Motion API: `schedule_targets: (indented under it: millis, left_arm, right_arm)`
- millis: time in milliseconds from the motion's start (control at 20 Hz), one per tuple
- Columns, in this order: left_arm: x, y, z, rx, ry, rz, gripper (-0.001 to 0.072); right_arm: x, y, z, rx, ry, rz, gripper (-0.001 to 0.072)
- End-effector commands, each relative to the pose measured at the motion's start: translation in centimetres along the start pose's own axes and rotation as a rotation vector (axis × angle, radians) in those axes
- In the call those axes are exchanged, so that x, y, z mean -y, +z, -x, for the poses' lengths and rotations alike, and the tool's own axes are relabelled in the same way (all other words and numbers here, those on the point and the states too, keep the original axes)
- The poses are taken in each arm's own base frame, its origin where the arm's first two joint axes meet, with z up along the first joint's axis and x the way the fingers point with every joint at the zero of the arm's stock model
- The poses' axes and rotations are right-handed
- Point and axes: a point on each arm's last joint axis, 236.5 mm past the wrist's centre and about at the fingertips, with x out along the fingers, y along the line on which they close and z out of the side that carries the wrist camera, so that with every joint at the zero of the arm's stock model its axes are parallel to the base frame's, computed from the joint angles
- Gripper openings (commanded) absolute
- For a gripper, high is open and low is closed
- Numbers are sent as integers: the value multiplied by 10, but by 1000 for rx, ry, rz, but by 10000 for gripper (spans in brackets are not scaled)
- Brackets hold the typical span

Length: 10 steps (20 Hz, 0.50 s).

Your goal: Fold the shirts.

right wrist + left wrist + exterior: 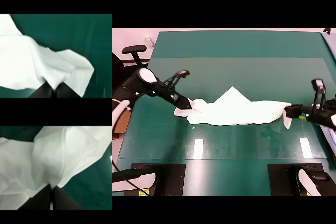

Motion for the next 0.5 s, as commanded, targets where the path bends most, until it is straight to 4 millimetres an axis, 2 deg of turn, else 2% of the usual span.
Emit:
schedule_targets:
  millis: [0,100,200,450]
  left_arm:
    - [-9,-7,-28,-25,-12,38,28]
    - [-8,-5,-27,-20,-14,37,28]
    - [-3,-7,-23,-37,-28,31,28]
    - [9,-2,-5,-42,-47,1,27]
  right_arm:
    - [26,-66,-19,-112,-38,-114,21]
    - [30,-73,-19,-126,-43,-136,21]
    - [30,-68,-17,-119,-42,-136,21]
    - [28,-27,-4,-37,-48,-94,23]
